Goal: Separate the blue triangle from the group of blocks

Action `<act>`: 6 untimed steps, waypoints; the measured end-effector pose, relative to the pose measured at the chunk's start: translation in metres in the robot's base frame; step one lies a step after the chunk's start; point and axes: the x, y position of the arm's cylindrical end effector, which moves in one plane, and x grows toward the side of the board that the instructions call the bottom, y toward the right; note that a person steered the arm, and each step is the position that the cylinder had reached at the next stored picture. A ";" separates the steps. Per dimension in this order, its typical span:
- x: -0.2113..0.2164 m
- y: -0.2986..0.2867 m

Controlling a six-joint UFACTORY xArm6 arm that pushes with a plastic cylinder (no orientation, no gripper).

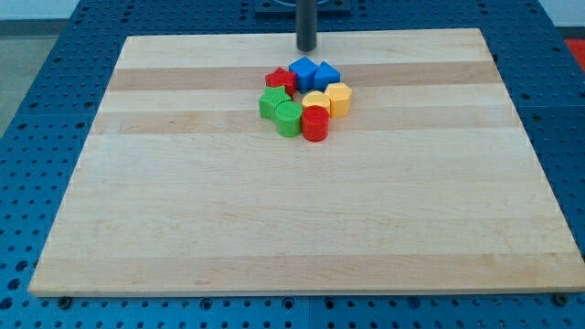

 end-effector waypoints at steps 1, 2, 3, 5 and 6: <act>0.023 -0.043; 0.058 -0.041; 0.077 -0.042; 0.101 0.003; 0.096 0.027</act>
